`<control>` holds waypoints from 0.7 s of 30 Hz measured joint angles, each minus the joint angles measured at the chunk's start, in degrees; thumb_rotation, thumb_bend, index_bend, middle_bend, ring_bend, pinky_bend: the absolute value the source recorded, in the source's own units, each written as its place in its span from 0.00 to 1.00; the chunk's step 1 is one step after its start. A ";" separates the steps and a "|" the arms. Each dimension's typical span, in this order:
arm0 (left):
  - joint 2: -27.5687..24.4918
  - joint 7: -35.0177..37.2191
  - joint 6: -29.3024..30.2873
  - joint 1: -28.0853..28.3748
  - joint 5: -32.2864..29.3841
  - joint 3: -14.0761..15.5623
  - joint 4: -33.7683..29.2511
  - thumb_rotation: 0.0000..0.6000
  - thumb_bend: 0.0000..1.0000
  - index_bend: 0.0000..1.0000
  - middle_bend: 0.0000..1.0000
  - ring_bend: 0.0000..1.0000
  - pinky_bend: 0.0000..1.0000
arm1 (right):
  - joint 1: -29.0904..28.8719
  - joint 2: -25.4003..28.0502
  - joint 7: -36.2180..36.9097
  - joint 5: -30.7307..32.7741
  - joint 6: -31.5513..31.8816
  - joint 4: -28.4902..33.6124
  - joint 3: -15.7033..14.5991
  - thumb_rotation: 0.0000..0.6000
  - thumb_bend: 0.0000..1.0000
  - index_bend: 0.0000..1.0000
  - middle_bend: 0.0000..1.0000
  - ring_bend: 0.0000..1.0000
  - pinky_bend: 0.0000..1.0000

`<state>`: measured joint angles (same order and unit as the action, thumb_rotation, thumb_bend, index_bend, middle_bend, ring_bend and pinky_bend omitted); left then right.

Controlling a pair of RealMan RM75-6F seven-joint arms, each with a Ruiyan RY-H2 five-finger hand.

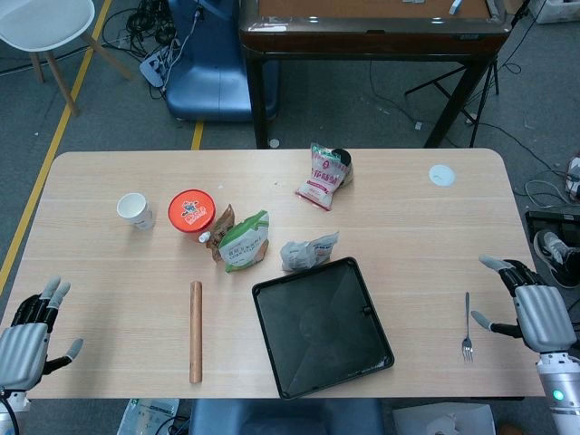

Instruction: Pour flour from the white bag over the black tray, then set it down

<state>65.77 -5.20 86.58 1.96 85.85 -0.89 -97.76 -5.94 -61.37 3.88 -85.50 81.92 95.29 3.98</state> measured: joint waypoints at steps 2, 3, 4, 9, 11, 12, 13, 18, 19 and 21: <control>0.12 0.04 -0.20 0.03 -0.17 0.02 0.15 1.00 0.25 0.00 0.00 0.08 0.06 | -0.05 -0.04 -0.06 0.27 -0.15 0.01 0.06 1.00 0.15 0.20 0.27 0.18 0.29; 0.20 0.09 -0.28 0.04 -0.22 0.03 0.23 1.00 0.25 0.00 0.00 0.08 0.06 | -0.11 -0.05 -0.10 0.44 -0.34 0.02 0.08 1.00 0.15 0.20 0.27 0.18 0.29; 0.31 0.18 -0.34 0.06 -0.27 0.02 0.33 1.00 0.25 0.00 0.00 0.08 0.06 | -0.18 -0.04 -0.14 0.60 -0.56 0.05 0.10 1.00 0.15 0.20 0.27 0.18 0.29; 0.46 0.56 -0.16 0.00 -0.15 0.01 0.66 1.00 0.25 0.00 0.00 0.08 0.06 | -0.98 -0.12 -0.41 0.42 -1.37 0.46 0.26 1.00 0.15 0.20 0.27 0.18 0.29; 0.38 0.79 0.05 -0.14 -0.02 0.10 0.74 1.00 0.25 0.00 0.00 0.08 0.06 | -1.41 -0.18 -0.35 0.31 -1.88 0.57 0.35 1.00 0.15 0.20 0.27 0.18 0.29; 0.35 0.88 0.15 -0.20 0.03 0.13 0.77 1.00 0.25 0.00 0.00 0.08 0.06 | -1.66 -0.21 -0.33 0.24 -2.15 0.61 0.39 1.00 0.15 0.20 0.27 0.18 0.29; 0.30 1.01 0.29 -0.30 0.09 0.17 0.78 1.00 0.25 0.00 0.00 0.08 0.06 | -1.95 -0.23 -0.32 0.14 -2.45 0.65 0.44 1.00 0.15 0.20 0.27 0.18 0.29; 0.12 1.38 0.78 -0.64 0.36 0.33 0.81 1.00 0.25 0.00 0.00 0.08 0.06 | -4.21 -0.18 -0.40 -0.52 -4.93 1.08 0.92 1.00 0.15 0.20 0.27 0.18 0.29; 0.10 1.49 0.94 -0.72 0.45 0.36 0.82 1.00 0.25 0.00 0.00 0.08 0.06 | -4.70 -0.13 -0.40 -0.53 -5.58 1.22 1.05 1.00 0.15 0.20 0.27 0.18 0.29; 0.03 1.60 1.12 -0.87 0.52 0.41 0.82 1.00 0.25 0.00 0.00 0.08 0.06 | -6.01 0.04 -0.39 -0.37 -7.48 1.61 1.41 1.00 0.15 0.20 0.27 0.18 0.29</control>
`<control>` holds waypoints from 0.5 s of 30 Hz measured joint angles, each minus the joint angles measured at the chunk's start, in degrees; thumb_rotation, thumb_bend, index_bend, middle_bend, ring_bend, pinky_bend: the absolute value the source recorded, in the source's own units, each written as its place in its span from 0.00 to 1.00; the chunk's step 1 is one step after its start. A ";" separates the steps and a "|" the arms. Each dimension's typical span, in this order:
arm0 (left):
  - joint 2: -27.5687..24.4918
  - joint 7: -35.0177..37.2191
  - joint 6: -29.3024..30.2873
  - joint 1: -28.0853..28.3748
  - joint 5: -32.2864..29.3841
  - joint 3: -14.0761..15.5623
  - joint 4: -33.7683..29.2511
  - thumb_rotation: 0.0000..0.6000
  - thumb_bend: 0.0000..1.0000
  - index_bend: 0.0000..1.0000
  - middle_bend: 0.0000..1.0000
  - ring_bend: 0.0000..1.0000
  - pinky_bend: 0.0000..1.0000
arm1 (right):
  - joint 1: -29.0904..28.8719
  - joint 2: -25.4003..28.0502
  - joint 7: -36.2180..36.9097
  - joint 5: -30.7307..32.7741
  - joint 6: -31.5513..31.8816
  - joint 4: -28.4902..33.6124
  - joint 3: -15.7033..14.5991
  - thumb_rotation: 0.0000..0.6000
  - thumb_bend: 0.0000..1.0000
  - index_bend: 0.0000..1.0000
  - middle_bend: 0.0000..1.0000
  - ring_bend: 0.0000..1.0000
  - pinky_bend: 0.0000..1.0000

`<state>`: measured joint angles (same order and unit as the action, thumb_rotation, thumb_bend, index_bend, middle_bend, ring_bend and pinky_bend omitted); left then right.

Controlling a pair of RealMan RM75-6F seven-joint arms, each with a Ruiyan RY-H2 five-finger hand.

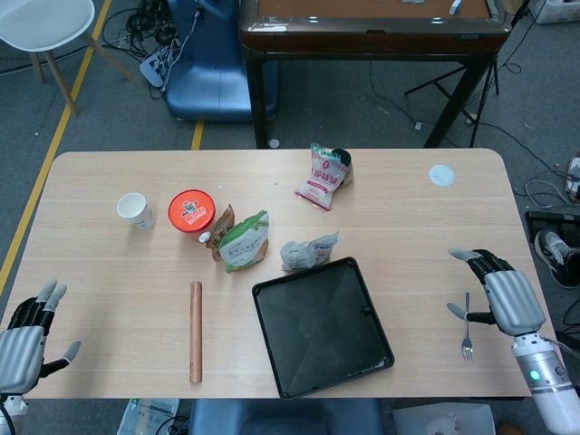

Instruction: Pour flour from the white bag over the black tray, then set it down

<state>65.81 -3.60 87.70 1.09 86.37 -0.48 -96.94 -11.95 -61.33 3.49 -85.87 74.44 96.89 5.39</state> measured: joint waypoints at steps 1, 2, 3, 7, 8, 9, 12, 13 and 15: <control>-0.04 0.05 0.12 -0.08 0.03 0.02 0.01 1.00 0.25 0.00 0.00 0.08 0.06 | -0.64 0.07 0.02 0.16 -0.98 0.17 0.18 1.00 0.15 0.20 0.27 0.18 0.29; -0.08 0.10 0.20 -0.16 0.03 0.03 0.01 1.00 0.25 0.00 0.00 0.08 0.06 | -1.58 0.17 0.07 0.45 -2.43 0.39 0.44 1.00 0.15 0.20 0.27 0.18 0.29; -0.12 0.15 0.28 -0.24 0.02 0.04 0.01 1.00 0.25 0.00 0.00 0.08 0.06 | -2.35 0.23 0.12 0.74 -3.63 0.53 0.65 1.00 0.15 0.20 0.27 0.18 0.29; -0.23 0.30 0.53 -0.56 -0.25 0.06 0.03 1.00 0.25 0.00 0.00 0.08 0.06 | -6.33 0.11 0.37 2.52 -9.40 0.78 1.89 1.00 0.15 0.20 0.27 0.18 0.29; -0.23 0.32 0.54 -0.62 -0.33 0.06 0.05 1.00 0.25 0.00 0.00 0.08 0.06 | -7.67 -0.11 0.46 3.22 -11.23 0.66 2.32 1.00 0.15 0.20 0.27 0.18 0.29; -0.23 0.36 0.55 -0.67 -0.43 0.06 0.09 1.00 0.25 0.00 0.00 0.08 0.06 | -8.70 -0.35 0.53 3.78 -12.59 0.48 2.66 1.00 0.15 0.20 0.27 0.18 0.29; -0.19 0.42 0.41 -0.77 -0.77 0.05 0.29 1.00 0.25 0.00 0.00 0.08 0.06 | -12.09 -1.60 0.68 5.87 -17.06 -0.78 3.72 1.00 0.15 0.20 0.27 0.18 0.29; -0.16 0.44 0.29 -0.78 -0.90 0.04 0.36 1.00 0.25 0.00 0.00 0.08 0.06 | -13.13 -2.13 0.69 6.55 -18.36 -1.39 4.04 1.00 0.15 0.20 0.27 0.18 0.29; -0.10 0.45 0.15 -0.76 -1.00 0.01 0.48 1.00 0.25 0.00 0.00 0.08 0.06 | -15.63 -3.80 0.71 8.05 -21.04 -3.31 4.78 1.00 0.15 0.20 0.27 0.18 0.29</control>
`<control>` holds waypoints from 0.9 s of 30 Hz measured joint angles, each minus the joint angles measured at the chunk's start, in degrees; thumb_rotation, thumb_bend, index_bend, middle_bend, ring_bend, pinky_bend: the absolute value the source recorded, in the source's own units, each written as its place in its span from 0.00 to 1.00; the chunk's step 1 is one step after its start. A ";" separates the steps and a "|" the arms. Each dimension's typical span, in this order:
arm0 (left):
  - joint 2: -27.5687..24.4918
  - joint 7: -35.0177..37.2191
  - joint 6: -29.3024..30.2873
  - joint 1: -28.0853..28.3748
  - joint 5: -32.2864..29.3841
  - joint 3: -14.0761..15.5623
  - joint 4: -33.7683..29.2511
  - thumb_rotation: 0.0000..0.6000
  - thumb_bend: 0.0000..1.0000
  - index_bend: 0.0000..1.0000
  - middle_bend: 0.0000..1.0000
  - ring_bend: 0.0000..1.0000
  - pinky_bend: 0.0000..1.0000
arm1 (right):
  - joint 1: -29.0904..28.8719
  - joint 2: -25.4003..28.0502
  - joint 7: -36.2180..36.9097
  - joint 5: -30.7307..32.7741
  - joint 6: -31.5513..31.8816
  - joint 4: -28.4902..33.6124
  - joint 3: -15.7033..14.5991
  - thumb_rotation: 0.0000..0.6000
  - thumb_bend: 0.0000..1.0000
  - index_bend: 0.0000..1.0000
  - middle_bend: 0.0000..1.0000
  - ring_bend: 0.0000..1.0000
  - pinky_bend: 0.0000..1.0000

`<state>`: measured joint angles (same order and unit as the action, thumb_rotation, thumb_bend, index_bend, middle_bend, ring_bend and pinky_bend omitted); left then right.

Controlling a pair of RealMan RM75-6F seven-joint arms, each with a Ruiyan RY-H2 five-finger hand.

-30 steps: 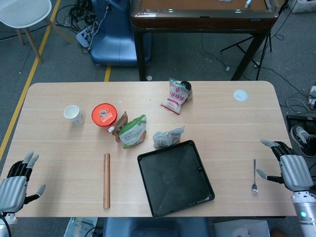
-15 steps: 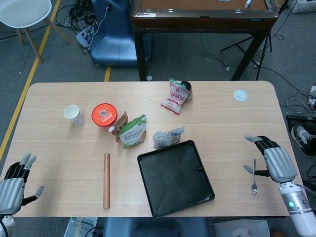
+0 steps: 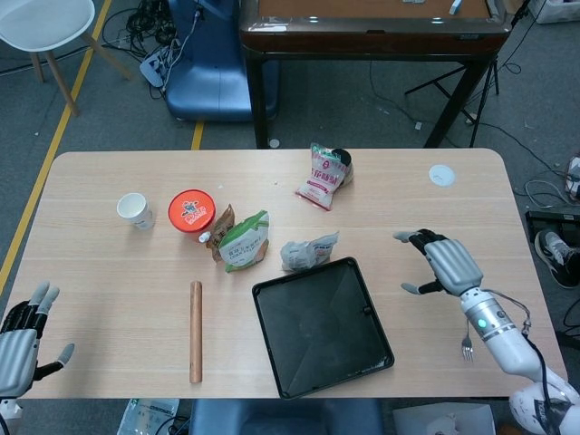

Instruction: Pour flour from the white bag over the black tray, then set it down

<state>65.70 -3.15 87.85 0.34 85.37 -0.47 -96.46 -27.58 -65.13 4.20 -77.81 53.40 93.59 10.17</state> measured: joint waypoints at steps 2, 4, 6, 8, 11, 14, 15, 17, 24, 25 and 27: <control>0.10 0.00 -0.21 0.08 -0.16 -0.09 0.08 1.00 0.25 0.00 0.00 0.08 0.06 | -2.23 -2.17 0.16 0.98 -1.81 -2.42 0.62 1.00 0.15 0.20 0.27 0.18 0.29; 0.19 -0.06 -0.38 0.15 -0.29 -0.15 0.18 1.00 0.25 0.00 0.00 0.08 0.06 | -3.93 -4.20 0.50 1.56 -3.26 -4.72 1.04 1.00 0.13 0.20 0.27 0.18 0.29; 0.28 -0.12 -0.59 0.21 -0.43 -0.19 0.25 1.00 0.25 0.00 0.00 0.08 0.06 | -5.78 -6.61 1.23 2.07 -4.87 -7.51 1.47 1.00 0.12 0.20 0.27 0.18 0.29; 0.36 -0.23 -0.82 0.27 -0.60 -0.21 0.32 1.00 0.25 0.00 0.00 0.08 0.06 | -7.27 -9.06 2.31 2.38 -6.21 -10.36 1.82 1.00 0.11 0.20 0.27 0.18 0.29; 0.41 -0.38 -0.98 0.31 -0.89 -0.30 0.40 1.00 0.25 0.00 0.00 0.08 0.06 | -9.14 -12.43 4.05 2.43 -7.85 -14.47 2.09 1.00 0.11 0.20 0.27 0.18 0.29; 0.42 -0.72 -1.14 0.35 -1.08 -0.36 0.37 1.00 0.25 0.00 0.00 0.08 0.06 | -11.03 -15.58 5.91 2.13 -9.15 -18.56 2.21 1.00 0.11 0.20 0.27 0.18 0.29; 0.42 -0.81 -1.18 0.37 -1.12 -0.37 0.34 1.00 0.25 0.00 0.00 0.08 0.06 | -11.57 -16.48 6.51 2.02 -9.51 -19.72 2.24 1.00 0.11 0.20 0.27 0.18 0.29; 0.43 -0.96 -1.24 0.39 -1.18 -0.38 0.27 1.00 0.25 0.00 0.00 0.08 0.06 | -12.68 -18.20 7.91 1.73 -10.20 -21.91 2.28 1.00 0.11 0.20 0.27 0.18 0.28; 0.27 -2.37 -1.47 0.47 -1.61 -0.49 -0.52 1.00 0.25 0.00 0.00 0.08 0.06 | -15.71 -23.57 13.10 -0.11 -11.87 -29.37 2.02 1.00 0.11 0.20 0.28 0.18 0.28; 0.20 -2.57 -1.49 0.48 -1.70 -0.51 -0.68 1.00 0.25 0.00 0.00 0.08 0.06 | -16.15 -24.44 14.13 -0.53 -12.00 -30.69 1.91 1.00 0.11 0.20 0.28 0.18 0.28; 0.10 -2.81 -1.52 0.48 -1.81 -0.55 -0.84 1.00 0.25 0.00 0.00 0.08 0.06 | -17.18 -26.43 16.54 -1.51 -12.23 -33.69 1.62 1.00 0.11 0.21 0.28 0.18 0.28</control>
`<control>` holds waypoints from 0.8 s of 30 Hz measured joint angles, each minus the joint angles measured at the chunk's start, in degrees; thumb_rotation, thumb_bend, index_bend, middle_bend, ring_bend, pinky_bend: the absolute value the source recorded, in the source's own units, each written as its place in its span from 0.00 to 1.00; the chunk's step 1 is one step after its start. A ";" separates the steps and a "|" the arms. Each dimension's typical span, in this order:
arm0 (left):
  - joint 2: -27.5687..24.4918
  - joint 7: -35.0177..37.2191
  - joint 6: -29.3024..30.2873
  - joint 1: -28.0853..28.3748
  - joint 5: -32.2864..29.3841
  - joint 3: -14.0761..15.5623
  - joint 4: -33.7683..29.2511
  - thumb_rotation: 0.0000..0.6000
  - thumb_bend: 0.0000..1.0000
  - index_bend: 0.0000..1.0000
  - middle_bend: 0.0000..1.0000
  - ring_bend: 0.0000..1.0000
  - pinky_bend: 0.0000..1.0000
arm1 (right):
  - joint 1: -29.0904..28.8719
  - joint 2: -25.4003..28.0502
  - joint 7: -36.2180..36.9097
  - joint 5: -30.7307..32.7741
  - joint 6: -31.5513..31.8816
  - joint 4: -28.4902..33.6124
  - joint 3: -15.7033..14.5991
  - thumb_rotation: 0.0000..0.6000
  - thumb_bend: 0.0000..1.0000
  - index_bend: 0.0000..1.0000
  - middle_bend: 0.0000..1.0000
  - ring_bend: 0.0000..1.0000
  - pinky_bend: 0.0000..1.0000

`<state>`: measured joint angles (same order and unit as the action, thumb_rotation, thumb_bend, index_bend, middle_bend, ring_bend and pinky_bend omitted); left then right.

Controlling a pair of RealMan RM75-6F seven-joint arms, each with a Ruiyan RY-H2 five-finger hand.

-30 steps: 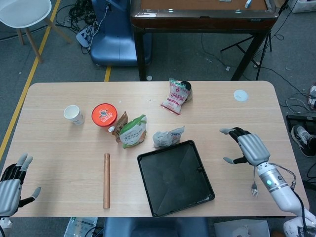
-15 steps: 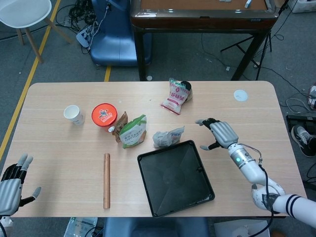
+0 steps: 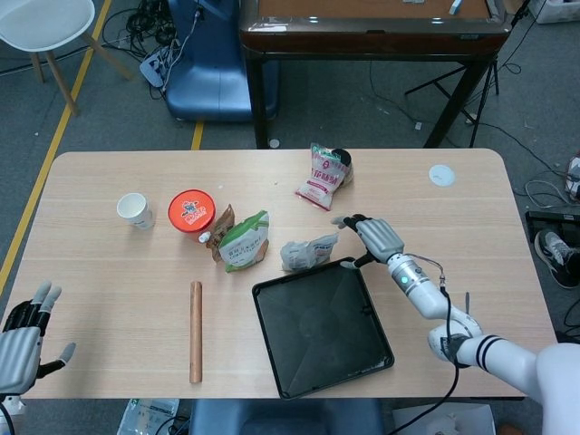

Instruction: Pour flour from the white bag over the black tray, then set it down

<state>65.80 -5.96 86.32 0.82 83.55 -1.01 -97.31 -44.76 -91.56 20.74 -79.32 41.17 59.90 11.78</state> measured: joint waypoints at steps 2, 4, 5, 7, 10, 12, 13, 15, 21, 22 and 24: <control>-0.11 -0.29 -0.06 0.02 -0.11 -0.03 -0.19 1.00 0.25 0.00 0.00 0.08 0.06 | -1.06 -1.84 2.28 -0.85 -0.27 -2.77 -0.30 1.00 0.11 0.21 0.28 0.18 0.28; -0.21 -0.50 -0.09 0.02 -0.16 -0.03 -0.36 1.00 0.25 0.00 0.00 0.08 0.06 | -2.04 -3.26 3.93 -1.51 -0.62 -4.89 -0.58 1.00 0.11 0.21 0.29 0.18 0.28; -0.24 -0.59 -0.06 0.01 -0.17 -0.04 -0.44 1.00 0.25 0.00 0.00 0.08 0.06 | -2.71 -4.13 4.84 -1.93 -0.88 -6.17 -0.77 1.00 0.11 0.21 0.29 0.18 0.28; -0.34 -0.67 0.07 -0.07 -0.25 -0.06 -0.55 1.00 0.25 0.00 0.00 0.08 0.06 | -3.69 -5.38 6.04 -2.49 -1.24 -7.93 -1.02 1.00 0.11 0.21 0.29 0.18 0.28; -0.53 -0.74 0.36 -0.30 -0.45 -0.09 -0.63 1.00 0.25 0.00 0.00 0.08 0.06 | -5.09 -7.32 7.84 -3.36 -1.62 -10.58 -1.47 1.00 0.11 0.22 0.29 0.18 0.28; -0.64 -0.76 0.51 -0.46 -0.63 -0.10 -0.64 1.00 0.25 0.00 0.00 0.08 0.06 | -5.80 -8.46 9.17 -4.09 -1.58 -12.13 -1.92 1.00 0.11 0.23 0.30 0.19 0.28; -0.73 -0.80 0.53 -0.55 -0.77 -0.09 -0.65 1.00 0.25 0.00 0.00 0.08 0.06 | -6.01 -8.84 9.80 -4.42 -1.49 -12.68 -2.15 1.00 0.11 0.24 0.30 0.19 0.28; -0.80 -0.91 0.54 -0.63 -0.86 -0.05 -0.68 1.00 0.25 0.00 0.00 0.08 0.06 | -6.39 -9.68 11.38 -5.23 -1.11 -13.88 -2.80 1.00 0.11 0.24 0.31 0.19 0.28; -0.91 -1.52 0.44 -0.59 -0.79 -0.01 -1.04 1.00 0.25 0.00 0.00 0.08 0.06 | -6.88 -12.22 16.16 -7.21 0.54 -18.15 -4.75 1.00 0.11 0.28 0.33 0.19 0.28; -0.95 -1.74 0.38 -0.54 -0.77 -0.01 -1.19 1.00 0.25 0.00 0.00 0.08 0.06 | -6.91 -12.63 16.97 -7.49 0.84 -18.90 -5.03 1.00 0.11 0.28 0.33 0.19 0.28; -1.02 -2.05 0.33 -0.45 -0.71 -0.04 -1.46 1.00 0.25 0.00 0.00 0.08 0.06 | -6.96 -13.64 18.90 -8.16 1.60 -20.84 -5.73 1.00 0.11 0.30 0.34 0.20 0.28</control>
<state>64.78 -8.01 86.65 0.38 82.85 -1.06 -98.77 -51.71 -105.19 39.64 -87.49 42.77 39.06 6.06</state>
